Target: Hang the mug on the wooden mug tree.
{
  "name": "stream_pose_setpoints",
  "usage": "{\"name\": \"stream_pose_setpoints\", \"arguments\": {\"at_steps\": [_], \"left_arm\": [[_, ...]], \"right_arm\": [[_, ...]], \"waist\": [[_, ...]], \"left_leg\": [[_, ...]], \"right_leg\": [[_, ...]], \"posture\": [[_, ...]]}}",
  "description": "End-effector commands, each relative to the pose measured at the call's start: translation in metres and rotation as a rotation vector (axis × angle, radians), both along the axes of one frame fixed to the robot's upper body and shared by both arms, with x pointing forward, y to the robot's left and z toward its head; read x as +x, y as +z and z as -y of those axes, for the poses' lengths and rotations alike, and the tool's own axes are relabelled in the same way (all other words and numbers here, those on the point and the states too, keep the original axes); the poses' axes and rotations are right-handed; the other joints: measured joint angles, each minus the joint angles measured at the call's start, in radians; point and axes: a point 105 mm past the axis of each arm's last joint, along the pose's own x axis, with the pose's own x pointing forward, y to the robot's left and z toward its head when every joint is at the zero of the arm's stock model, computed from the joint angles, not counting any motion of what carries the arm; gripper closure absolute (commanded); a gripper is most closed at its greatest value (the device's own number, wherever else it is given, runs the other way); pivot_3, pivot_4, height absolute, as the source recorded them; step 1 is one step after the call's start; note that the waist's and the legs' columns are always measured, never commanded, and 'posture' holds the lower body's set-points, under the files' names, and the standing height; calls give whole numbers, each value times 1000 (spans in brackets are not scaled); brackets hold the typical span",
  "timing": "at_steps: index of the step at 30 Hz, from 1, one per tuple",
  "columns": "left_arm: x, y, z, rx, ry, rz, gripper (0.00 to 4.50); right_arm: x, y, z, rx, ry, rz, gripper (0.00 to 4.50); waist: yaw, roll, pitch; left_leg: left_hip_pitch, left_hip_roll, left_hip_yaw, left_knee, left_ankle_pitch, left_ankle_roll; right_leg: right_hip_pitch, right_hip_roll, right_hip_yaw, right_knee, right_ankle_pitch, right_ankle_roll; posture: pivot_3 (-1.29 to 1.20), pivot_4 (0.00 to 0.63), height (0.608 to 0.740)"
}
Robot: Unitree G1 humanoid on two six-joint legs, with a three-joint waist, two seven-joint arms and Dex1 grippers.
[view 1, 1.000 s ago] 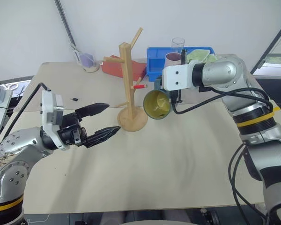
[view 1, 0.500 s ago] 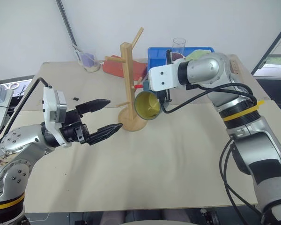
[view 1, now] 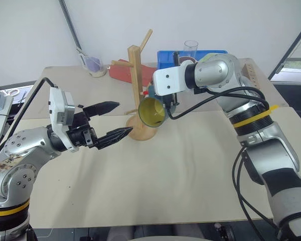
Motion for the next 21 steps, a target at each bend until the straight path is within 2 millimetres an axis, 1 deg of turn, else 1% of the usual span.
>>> {"name": "stream_pose_setpoints", "arguments": {"at_steps": [1,2,5,10,13,15,17,19,21], "left_arm": [[-1,9,0,-13,-6,51,0],[-1,9,0,-13,-5,53,0],[0,10,-1,-17,-1,59,0],[2,10,-2,-10,10,68,0],[9,5,-8,51,63,64,0],[13,3,-14,98,88,63,0],[19,-1,-22,168,129,45,0],[28,-5,-37,267,206,35,0],[35,-4,-47,300,259,41,0]], "right_arm": [[-7,26,-1,48,26,72,2022],[-8,26,0,47,28,75,1629],[-11,29,5,36,33,80,659],[-20,39,23,37,40,45,659],[-28,47,37,95,38,-28,659],[-35,48,49,151,41,-110,659],[-44,46,59,185,51,-191,659],[-57,43,72,258,55,-299,659],[-68,42,81,330,54,-390,659]], "waist": [[0,0,0],[0,0,0],[0,0,0],[3,0,0],[2,0,0],[2,-1,0],[3,-1,0],[2,-1,1],[2,-1,1]], "left_leg": [[0,0,0,0,0,0],[0,0,0,0,0,0],[0,0,0,0,0,0],[0,0,0,0,0,0],[0,0,0,0,0,0],[0,0,0,0,0,0],[0,0,0,0,0,0],[0,0,1,0,-1,-1],[0,0,1,0,-1,-2]], "right_leg": [[0,0,0,0,0,0],[0,0,0,0,0,0],[0,0,0,0,0,0],[0,0,0,0,0,0],[0,0,0,0,0,0],[0,0,0,0,0,0],[0,0,0,0,0,0],[0,-1,0,0,0,0],[0,-1,0,0,0,0]], "posture": [[0,150,724],[0,150,724],[0,150,724],[0,150,724],[0,150,724],[0,150,724],[0,150,724],[0,150,724],[0,150,724]]}}
